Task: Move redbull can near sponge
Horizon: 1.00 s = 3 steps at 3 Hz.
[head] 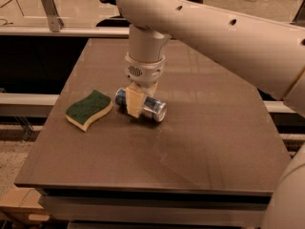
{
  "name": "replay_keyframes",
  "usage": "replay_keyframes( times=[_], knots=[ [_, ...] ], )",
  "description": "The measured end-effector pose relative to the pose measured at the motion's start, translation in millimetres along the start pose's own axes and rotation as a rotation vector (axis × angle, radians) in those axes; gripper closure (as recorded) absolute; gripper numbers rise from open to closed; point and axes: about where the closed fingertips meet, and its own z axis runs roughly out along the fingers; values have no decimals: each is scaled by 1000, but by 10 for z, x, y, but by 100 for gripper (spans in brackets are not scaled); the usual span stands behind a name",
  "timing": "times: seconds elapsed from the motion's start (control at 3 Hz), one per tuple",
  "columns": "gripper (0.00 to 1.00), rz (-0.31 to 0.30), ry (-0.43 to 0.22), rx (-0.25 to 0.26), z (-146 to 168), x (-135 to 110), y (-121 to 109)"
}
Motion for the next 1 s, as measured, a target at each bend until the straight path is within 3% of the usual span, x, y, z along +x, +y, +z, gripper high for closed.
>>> replay_keyframes(
  times=[0.33, 0.67, 1.0],
  knots=[
    [100, -2, 2, -1, 17, -18, -4],
    [84, -3, -3, 2, 19, -33, -4],
    [59, -4, -9, 4, 21, -47, -4]
  ],
)
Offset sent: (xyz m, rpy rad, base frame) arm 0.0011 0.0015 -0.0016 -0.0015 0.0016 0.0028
